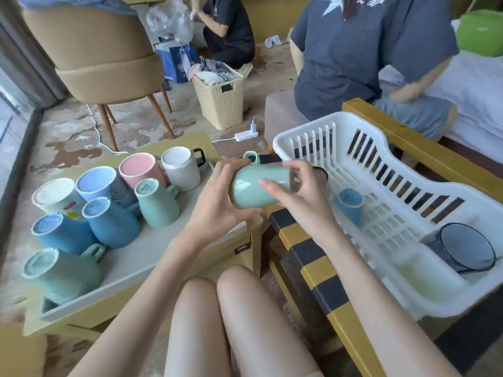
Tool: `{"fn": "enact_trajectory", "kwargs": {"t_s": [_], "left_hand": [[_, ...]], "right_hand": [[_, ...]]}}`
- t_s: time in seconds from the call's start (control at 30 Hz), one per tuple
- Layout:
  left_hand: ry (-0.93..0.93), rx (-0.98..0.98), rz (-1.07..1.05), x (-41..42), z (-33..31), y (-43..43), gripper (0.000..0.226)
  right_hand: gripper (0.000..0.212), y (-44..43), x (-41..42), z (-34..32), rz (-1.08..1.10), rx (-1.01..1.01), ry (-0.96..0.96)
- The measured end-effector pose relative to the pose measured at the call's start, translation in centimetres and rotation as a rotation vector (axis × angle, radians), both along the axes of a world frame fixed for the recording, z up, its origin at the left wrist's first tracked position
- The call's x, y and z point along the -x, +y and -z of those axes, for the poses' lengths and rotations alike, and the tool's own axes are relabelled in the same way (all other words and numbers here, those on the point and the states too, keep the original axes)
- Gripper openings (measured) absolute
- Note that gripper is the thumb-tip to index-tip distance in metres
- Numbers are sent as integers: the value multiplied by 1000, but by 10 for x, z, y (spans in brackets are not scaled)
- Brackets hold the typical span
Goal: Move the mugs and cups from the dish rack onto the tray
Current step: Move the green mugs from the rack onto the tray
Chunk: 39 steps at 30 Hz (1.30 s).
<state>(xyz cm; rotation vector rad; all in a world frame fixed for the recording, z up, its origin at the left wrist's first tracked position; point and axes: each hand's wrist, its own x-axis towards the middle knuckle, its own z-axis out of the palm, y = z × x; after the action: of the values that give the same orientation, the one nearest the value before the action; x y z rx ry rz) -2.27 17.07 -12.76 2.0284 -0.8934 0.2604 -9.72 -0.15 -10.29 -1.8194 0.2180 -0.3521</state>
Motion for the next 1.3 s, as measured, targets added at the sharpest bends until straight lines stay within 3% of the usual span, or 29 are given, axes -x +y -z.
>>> {"fn": "enact_trajectory", "kwargs": {"t_s": [0.07,0.17,0.3,0.4,0.67,0.83,0.97,1.1,1.3], "left_hand": [[-144,-51,-47,-4,11,14,82],[-219,-112,-118,-15,29,32,85],[-171,-222,-166,-33,45,51,90],[-100,-279,-162,-42,51,67,85],[61,-340,-301,-44,63,94,51],[-59,-485,-393,-39,63,100,43],[-276,-462,-501,-44,52,109,31],[-279,-454,-601,-51,46,118,39],[-162,-456,-628,-51,56,119,58]], "right_hand": [[52,15,-10,10,7,43,-13],[49,33,-27,24,-29,35,-33],[50,50,-49,36,-42,87,-55],[53,56,-66,40,-42,257,-37],[70,79,-105,48,-265,691,-33],[66,96,-114,63,-255,836,-67],[71,97,-120,65,-335,785,-14],[75,84,-125,59,-576,528,136],[64,94,-129,60,-381,749,24]]}}
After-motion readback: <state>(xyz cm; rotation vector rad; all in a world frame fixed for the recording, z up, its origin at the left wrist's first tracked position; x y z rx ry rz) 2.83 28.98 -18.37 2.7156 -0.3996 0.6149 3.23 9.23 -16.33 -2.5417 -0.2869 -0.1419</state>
